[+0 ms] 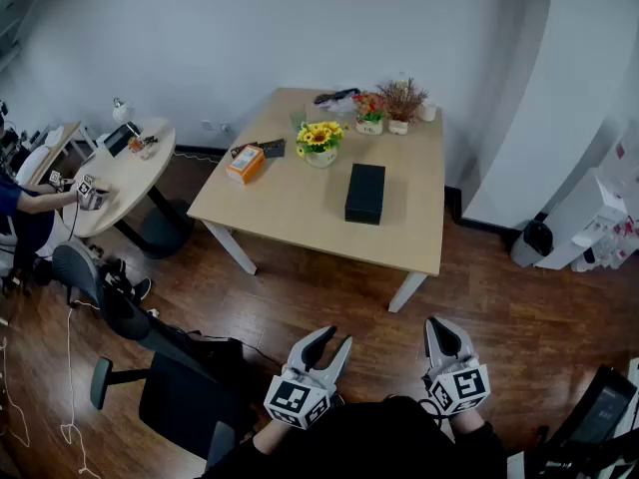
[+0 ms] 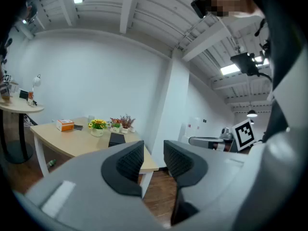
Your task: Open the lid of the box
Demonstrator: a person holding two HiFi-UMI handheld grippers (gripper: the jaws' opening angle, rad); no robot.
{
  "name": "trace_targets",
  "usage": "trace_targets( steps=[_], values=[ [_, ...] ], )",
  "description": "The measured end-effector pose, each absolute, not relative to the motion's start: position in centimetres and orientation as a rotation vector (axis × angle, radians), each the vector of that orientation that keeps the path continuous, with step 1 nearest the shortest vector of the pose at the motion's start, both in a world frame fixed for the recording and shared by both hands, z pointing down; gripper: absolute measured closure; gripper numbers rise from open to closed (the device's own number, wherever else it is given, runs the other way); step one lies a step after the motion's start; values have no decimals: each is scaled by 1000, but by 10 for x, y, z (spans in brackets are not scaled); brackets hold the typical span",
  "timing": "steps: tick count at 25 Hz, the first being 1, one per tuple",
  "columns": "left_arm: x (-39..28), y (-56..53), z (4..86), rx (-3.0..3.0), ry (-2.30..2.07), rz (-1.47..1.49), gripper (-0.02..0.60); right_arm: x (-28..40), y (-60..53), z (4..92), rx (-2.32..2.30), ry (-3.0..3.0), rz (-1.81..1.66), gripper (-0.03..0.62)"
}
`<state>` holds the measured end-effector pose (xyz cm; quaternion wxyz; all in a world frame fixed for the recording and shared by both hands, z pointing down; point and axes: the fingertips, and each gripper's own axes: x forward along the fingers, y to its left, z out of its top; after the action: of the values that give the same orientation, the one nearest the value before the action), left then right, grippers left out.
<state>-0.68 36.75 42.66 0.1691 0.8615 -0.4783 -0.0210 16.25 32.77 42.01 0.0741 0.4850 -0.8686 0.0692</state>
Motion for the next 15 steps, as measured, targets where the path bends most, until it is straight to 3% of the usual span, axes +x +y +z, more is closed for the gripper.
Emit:
trace_targets(
  steps=[15],
  values=[
    [-58,174,460,2376,-1491,44,471,110,99,493,1328,-2602,230,594]
  ],
)
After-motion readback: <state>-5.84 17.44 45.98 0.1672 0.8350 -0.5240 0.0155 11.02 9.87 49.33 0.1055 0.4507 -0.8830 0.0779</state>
